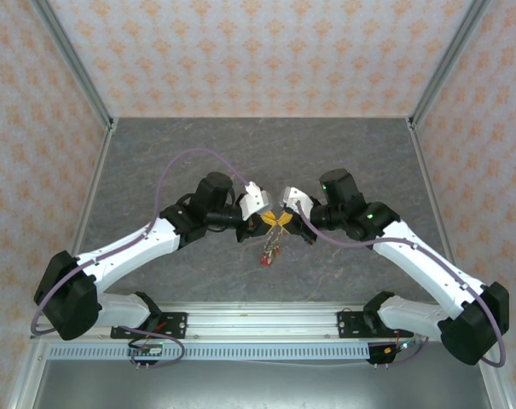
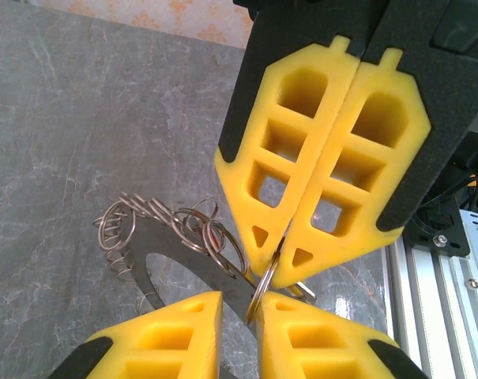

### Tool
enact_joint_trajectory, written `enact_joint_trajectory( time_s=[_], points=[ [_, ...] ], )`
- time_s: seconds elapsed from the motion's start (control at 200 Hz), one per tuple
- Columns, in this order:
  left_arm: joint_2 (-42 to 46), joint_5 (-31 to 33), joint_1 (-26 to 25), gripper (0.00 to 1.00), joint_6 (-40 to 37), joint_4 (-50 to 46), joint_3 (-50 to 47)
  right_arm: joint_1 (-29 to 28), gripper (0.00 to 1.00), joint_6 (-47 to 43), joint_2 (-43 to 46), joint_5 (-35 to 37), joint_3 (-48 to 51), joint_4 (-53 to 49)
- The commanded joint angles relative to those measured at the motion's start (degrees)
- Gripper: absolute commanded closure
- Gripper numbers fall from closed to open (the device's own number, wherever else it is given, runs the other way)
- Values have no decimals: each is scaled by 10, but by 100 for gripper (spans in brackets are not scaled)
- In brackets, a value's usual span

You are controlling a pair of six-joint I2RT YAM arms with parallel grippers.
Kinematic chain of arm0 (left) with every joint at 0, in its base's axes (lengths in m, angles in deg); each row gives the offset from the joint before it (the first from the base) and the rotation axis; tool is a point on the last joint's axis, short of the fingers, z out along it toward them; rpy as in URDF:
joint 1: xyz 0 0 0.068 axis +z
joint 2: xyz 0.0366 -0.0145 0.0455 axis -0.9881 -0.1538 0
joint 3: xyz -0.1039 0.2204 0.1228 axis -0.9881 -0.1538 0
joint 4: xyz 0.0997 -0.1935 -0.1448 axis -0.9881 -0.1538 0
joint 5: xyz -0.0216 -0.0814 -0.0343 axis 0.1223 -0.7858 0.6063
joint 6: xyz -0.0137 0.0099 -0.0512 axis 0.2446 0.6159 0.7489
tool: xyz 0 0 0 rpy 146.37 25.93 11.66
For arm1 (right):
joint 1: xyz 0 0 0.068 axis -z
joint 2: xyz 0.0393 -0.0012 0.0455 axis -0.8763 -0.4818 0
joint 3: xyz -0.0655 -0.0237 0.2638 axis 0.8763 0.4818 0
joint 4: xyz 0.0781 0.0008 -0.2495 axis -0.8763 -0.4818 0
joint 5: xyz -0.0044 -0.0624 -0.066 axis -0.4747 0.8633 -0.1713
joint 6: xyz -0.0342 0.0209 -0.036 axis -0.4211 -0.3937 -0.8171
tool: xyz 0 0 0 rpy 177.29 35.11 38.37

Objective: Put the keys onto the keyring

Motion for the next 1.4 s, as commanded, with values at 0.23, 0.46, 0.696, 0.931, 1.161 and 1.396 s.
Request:
enact_joint_trajectory(
  time_s=[0.23, 0.46, 0.696, 0.931, 1.161, 1.396],
  points=[
    [-8, -16, -4, 82, -12, -10, 17, -5, 100, -12, 2, -18, -22, 11],
    [-15, -22, -5, 82, -11, -12, 18, -5, 99, 4, 10, -38, -12, 40],
    [-12, -24, -4, 93, -8, -4, 17, -5, 97, 9, 9, -37, -6, 48],
    [0, -26, -4, 100, 27, 55, -7, -5, 88, 15, 31, 5, 24, 51],
    [4, -45, -2, 100, 77, 132, -30, 16, 83, 50, 47, -42, 82, 110],
    [-1, -63, -2, 100, 76, 128, -24, 29, 88, 68, 38, -82, 99, 155]
  ],
)
